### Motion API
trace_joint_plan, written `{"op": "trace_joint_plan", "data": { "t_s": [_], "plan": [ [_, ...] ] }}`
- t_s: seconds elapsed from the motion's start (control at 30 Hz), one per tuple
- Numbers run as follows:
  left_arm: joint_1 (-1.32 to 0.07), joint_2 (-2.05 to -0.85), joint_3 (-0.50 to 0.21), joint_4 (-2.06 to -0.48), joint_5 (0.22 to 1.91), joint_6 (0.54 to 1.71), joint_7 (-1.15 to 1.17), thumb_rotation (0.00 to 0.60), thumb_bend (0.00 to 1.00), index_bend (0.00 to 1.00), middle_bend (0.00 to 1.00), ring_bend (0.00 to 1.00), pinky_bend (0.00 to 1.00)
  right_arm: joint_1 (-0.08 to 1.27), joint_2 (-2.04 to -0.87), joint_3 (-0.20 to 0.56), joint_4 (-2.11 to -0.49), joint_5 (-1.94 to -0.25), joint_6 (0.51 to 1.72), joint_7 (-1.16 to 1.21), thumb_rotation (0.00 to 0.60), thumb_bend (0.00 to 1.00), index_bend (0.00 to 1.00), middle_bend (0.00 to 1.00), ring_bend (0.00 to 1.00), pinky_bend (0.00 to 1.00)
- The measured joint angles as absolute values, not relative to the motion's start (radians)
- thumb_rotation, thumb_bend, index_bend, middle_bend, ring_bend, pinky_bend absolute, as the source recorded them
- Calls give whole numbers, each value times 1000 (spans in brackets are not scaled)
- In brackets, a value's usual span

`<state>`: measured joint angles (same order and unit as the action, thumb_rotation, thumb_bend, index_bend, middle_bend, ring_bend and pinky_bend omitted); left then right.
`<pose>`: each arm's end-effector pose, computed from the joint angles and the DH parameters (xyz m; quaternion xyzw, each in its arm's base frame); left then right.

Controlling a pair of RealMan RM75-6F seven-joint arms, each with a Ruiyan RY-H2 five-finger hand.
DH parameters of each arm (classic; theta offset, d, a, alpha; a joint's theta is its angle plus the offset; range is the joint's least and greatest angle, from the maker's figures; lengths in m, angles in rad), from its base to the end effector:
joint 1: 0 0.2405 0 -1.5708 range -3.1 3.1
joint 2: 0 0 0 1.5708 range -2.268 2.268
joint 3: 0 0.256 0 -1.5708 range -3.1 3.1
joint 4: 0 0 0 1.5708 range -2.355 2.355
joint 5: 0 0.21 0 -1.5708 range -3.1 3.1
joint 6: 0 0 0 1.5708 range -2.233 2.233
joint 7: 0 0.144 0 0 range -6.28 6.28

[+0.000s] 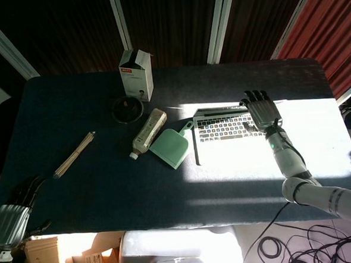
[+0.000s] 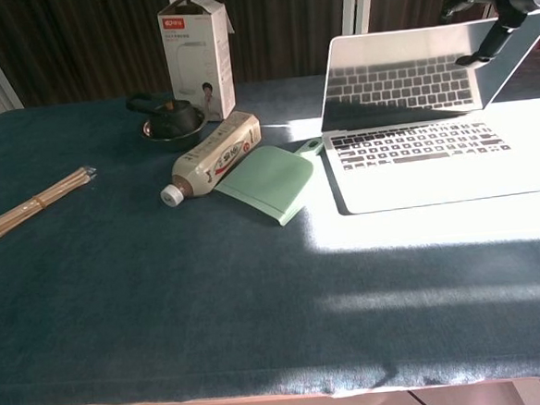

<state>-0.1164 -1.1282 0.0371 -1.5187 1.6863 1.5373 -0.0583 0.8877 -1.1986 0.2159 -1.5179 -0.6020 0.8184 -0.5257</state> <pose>-0.3031 0.1712 0.1485 -0.6644 -0.3425 -0.4087 0.5237 -0.1806 -0.4170 0.1068 0.6905 -0.4027 0.2591 0.5422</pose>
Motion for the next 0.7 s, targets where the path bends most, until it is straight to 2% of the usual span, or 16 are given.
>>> {"op": "trace_joint_plan", "data": {
  "t_s": [0.23, 0.57, 0.7],
  "plan": [
    [-115, -1122, 39, -1530, 1681, 1533, -51, 600, 29, 0, 28, 7, 142, 802, -1162, 144, -1581, -792, 826, -440, 600, 345, 208, 62, 0, 0],
    [-111, -1120, 44, -1529, 1692, 1544, -56, 600, 30, 0, 28, 7, 142, 716, -1187, 63, -1589, -947, 835, -329, 600, 345, 5, 62, 0, 0],
    [-109, -1119, 45, -1526, 1695, 1550, -62, 600, 30, 0, 28, 7, 142, 700, -1203, 59, -1571, -970, 807, -254, 600, 345, 0, 50, 0, 0]
  ]
}}
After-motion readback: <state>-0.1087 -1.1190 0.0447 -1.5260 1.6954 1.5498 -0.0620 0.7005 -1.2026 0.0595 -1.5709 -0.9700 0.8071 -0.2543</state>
